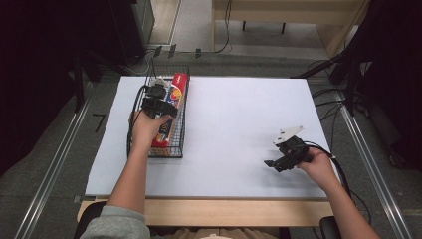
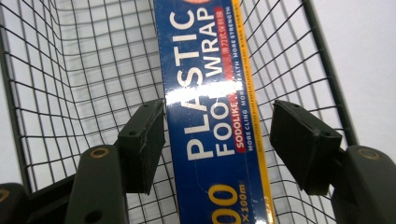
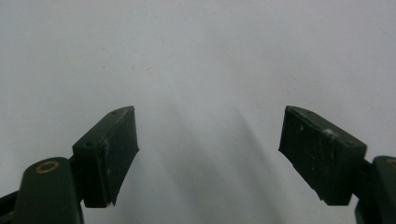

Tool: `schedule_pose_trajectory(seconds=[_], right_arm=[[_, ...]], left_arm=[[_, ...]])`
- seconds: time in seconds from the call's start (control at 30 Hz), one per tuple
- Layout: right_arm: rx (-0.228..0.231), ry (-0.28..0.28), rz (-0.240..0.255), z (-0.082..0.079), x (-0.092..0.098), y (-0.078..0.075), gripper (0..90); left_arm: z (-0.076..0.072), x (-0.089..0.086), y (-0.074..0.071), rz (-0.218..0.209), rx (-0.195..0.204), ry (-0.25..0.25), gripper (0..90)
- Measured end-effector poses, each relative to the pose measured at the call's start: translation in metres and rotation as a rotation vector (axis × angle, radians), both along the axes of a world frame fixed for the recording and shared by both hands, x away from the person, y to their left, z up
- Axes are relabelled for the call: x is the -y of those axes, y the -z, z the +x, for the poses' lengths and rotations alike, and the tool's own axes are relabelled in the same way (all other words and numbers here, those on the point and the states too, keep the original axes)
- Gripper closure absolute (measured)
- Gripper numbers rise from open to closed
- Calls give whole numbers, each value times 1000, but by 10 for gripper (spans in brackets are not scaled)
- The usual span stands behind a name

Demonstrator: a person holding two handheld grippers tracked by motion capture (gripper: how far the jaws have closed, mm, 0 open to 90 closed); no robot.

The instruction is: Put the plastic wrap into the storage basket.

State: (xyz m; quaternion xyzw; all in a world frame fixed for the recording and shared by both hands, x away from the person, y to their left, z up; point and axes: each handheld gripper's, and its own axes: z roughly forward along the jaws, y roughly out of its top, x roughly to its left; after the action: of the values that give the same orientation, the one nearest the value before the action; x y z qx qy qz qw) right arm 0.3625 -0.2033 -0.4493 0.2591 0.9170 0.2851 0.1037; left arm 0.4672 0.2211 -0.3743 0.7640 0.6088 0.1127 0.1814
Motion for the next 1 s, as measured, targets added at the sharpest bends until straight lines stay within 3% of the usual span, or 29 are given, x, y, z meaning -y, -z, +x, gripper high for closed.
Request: schedule_pose_trajectory(seconds=[0.17, 0.33, 0.47, 0.63, 0.9, 1.0], right_arm=[[-2, -1, 16, 0, 1, 0, 199], [-8, -2, 23, 0, 1, -1, 199], [-6, -4, 33, 0, 1, -1, 199], [-11, -7, 36, 0, 1, -1, 199], [-15, -13, 43, -2, 1, -2, 200], [-14, -18, 45, -2, 0, -2, 199]], left_arm=[[-19, 5, -9, -24, 27, 89, 325], [-41, 10, -15, -77, 45, 174, 312], [-56, 14, -21, -109, 85, 239, 309], [-72, 22, -26, -139, 85, 325, 309], [-97, 45, -21, -150, 116, 467, 288], [-105, 54, -16, -170, 111, 512, 284]])
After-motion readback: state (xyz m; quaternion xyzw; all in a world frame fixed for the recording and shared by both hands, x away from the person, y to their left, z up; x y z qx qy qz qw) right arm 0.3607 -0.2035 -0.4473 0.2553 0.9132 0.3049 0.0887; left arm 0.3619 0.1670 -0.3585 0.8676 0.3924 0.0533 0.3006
